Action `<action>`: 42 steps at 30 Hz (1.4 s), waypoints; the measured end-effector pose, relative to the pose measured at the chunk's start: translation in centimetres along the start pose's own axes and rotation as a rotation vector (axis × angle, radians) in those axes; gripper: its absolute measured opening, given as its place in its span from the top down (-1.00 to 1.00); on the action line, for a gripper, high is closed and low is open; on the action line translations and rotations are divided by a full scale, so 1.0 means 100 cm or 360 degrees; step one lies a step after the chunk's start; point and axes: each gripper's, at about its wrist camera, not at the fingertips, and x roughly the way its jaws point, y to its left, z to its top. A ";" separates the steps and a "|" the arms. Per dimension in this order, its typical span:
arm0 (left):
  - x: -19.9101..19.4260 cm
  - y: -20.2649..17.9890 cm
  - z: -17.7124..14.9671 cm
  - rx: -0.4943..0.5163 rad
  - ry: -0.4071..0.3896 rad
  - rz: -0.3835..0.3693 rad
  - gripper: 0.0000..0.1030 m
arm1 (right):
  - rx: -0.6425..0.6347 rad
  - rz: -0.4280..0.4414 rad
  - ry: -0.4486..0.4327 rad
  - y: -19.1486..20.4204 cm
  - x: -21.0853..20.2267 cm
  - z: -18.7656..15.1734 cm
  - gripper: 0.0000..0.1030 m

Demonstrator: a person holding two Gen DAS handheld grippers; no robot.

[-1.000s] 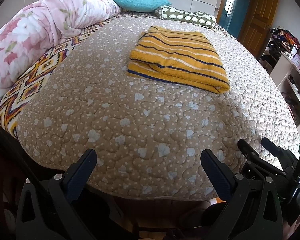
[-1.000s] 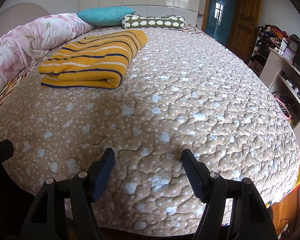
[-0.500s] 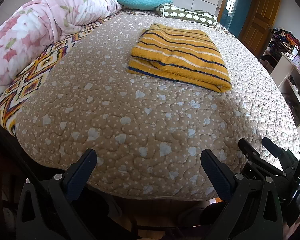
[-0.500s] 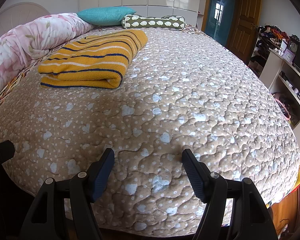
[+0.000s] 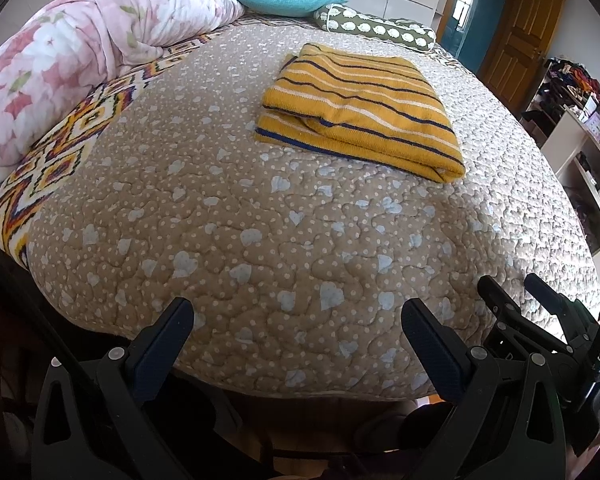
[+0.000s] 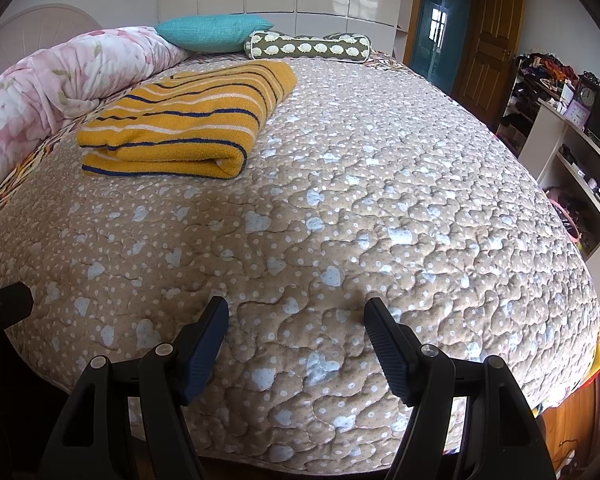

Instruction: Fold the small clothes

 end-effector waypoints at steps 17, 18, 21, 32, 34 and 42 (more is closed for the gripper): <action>0.005 0.002 -0.001 -0.0021 0.0032 -0.0007 -1.00 | -0.0018 -0.0009 -0.0017 0.005 -0.002 -0.002 -0.45; 0.005 0.002 -0.002 -0.0021 0.0033 -0.0007 -1.00 | -0.0018 -0.0009 -0.0018 0.005 -0.002 -0.002 -0.45; 0.006 0.003 -0.002 -0.0020 0.0035 -0.0009 -1.00 | -0.0017 -0.0009 -0.0018 0.005 -0.002 -0.002 -0.45; 0.009 0.002 -0.003 -0.0023 0.0047 -0.0012 -1.00 | -0.0015 -0.0003 -0.0041 0.012 -0.007 -0.005 -0.45; 0.010 0.003 -0.004 -0.0025 0.0051 -0.0014 -1.00 | -0.0013 -0.0002 -0.0050 0.011 -0.007 -0.003 -0.45; 0.014 0.024 0.021 -0.0129 -0.0010 0.0028 -1.00 | -0.0052 0.0034 -0.0092 0.012 -0.002 0.023 -0.46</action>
